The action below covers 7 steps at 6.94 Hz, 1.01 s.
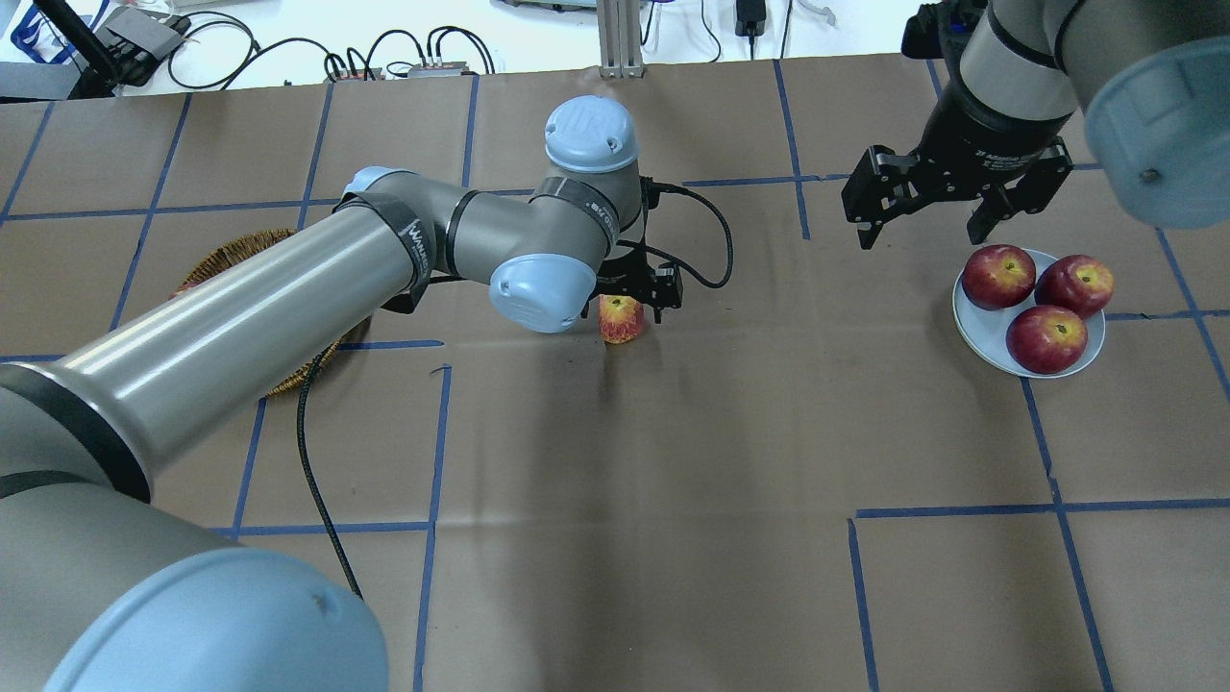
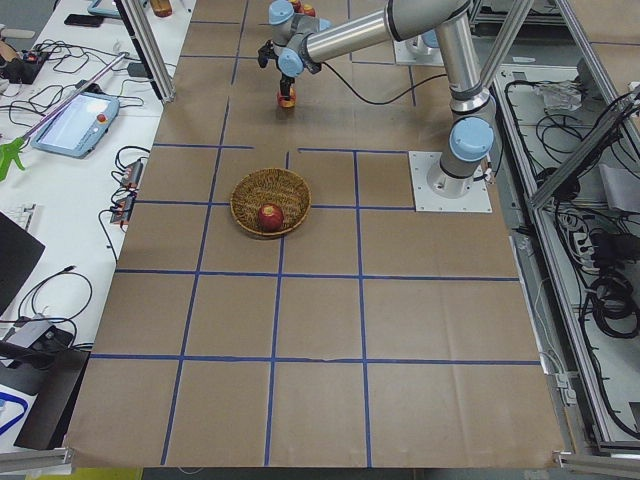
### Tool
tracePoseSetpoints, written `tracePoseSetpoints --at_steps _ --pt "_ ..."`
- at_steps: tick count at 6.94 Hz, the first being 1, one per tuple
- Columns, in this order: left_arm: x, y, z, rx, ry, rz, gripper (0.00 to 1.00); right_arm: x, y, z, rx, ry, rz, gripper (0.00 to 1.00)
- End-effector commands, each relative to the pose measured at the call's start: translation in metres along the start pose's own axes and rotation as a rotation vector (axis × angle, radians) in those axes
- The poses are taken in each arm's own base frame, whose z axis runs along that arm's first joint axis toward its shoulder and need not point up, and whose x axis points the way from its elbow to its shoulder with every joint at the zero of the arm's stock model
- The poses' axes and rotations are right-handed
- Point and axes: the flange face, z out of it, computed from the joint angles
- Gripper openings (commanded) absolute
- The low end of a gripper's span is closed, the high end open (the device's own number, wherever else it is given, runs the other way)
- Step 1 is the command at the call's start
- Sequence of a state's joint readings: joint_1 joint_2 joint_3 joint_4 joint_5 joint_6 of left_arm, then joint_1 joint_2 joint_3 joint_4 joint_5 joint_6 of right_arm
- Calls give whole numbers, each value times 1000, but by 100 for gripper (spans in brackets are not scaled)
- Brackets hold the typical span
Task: Transfer apple from basket to plate
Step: 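Set the apple on the table, open and raise the left gripper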
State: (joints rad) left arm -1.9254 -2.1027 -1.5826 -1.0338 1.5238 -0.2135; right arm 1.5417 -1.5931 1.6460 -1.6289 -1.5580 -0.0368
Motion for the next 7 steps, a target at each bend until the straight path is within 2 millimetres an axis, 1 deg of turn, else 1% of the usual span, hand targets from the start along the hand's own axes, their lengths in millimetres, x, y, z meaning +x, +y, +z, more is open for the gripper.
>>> tracePoseSetpoints --at_steps 1,2,3,4,5,6,7 --pt "-37 11 -87 19 -7 -31 99 0 -1 -3 5 2 0 100" --pt "-66 26 -144 17 -20 -13 99 0 -2 -4 10 2 0 100" --pt "-96 55 -201 -15 -26 -8 99 0 -1 -9 19 3 1 100" --pt "-124 84 -246 -28 -26 11 99 -1 -1 -11 27 0 10 100" --pt "-146 112 -279 -20 -63 30 99 -8 -6 -9 37 -10 12 100" --pt "-147 140 -293 -7 -63 27 99 -31 -13 -1 50 -14 25 100" --pt "-152 137 -287 -6 -63 17 99 -73 -26 15 64 -15 5 100"
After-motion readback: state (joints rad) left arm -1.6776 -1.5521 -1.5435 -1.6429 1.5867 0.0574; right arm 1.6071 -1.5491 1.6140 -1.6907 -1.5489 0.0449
